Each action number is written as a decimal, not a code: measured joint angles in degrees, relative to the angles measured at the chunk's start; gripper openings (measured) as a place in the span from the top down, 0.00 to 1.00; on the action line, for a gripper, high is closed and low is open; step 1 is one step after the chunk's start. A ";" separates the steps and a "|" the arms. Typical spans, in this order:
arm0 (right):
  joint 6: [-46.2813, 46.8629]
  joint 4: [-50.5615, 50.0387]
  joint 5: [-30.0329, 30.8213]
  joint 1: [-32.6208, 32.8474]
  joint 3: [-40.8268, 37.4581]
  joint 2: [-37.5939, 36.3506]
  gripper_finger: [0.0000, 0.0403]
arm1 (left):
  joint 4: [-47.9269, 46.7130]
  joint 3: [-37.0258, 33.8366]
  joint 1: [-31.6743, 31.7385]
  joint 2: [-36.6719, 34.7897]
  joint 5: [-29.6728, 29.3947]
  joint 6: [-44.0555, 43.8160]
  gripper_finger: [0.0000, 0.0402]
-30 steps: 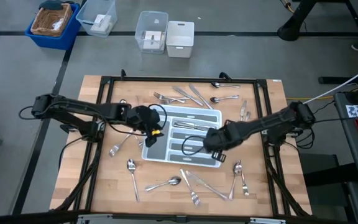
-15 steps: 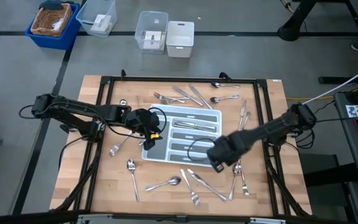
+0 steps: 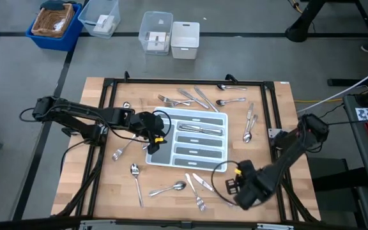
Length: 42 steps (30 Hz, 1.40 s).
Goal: Sort silverware
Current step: Put the spoon into the organizer tray
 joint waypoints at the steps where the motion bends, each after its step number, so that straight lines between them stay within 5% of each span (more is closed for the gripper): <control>1: 1.31 0.03 -0.16 0.55 0.00 0.69 0.93 | 0.01 0.00 0.00 0.00 -0.01 -0.27 0.61; 8: 6.80 -0.03 -2.30 2.04 0.00 5.49 0.70 | 0.00 0.00 0.00 0.00 0.00 -1.12 0.61; 15: 8.15 0.26 -0.88 1.34 0.00 10.32 0.64 | 0.02 0.00 0.00 0.00 -0.02 -1.00 0.61; 35: 8.17 11.94 -0.79 1.21 -8.62 12.28 0.74 | -0.01 0.00 0.00 0.02 0.00 -1.16 0.61; 42: 7.71 15.04 0.54 1.21 -10.21 12.20 0.92 | -0.02 0.00 0.00 0.02 0.00 -1.18 0.61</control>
